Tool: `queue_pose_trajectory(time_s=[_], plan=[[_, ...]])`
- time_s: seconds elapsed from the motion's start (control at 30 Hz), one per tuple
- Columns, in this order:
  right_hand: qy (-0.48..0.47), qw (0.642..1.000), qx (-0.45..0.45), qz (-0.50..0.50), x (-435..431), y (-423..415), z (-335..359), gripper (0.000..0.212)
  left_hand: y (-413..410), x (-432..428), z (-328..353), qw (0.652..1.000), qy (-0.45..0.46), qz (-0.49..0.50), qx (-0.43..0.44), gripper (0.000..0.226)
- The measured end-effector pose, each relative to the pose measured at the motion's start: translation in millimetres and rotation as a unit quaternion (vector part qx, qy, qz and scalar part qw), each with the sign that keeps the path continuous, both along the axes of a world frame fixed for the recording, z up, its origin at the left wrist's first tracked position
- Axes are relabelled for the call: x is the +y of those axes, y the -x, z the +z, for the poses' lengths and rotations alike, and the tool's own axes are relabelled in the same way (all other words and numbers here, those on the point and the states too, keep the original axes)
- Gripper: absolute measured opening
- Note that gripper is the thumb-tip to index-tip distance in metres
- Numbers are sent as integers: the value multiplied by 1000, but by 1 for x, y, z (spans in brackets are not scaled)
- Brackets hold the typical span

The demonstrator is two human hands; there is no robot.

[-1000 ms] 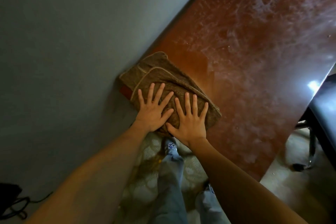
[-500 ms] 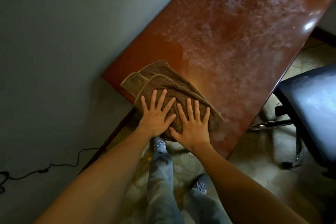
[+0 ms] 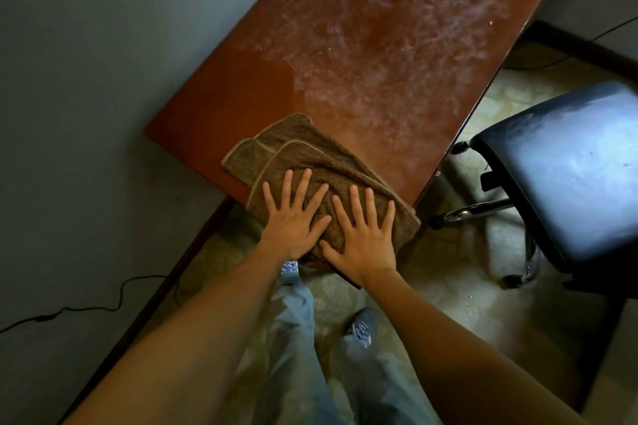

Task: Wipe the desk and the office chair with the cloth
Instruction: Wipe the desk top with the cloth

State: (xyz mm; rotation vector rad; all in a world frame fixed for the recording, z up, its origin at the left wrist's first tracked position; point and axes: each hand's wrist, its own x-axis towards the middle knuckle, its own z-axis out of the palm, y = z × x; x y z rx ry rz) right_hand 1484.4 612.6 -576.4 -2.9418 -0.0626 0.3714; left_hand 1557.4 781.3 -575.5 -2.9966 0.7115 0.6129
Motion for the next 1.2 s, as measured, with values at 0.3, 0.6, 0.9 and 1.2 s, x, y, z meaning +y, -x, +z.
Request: queue_pose_trajectory(time_s=[0.3,0.6,0.9,1.2], plan=[[-12,999,8,-34,-19,23,2,84,0,-27,18,999,-4,-47,14,74],[-29,974,17,-223,17,1,2,68,-36,-23,11,993,44,-110,-24,69],[-7,980,4,-200,2,-14,-7,72,-52,-37,5,992,50,-106,-49,62],[3,979,-19,-202,-31,-45,-9,74,-82,-68,3,991,59,-103,-62,61]])
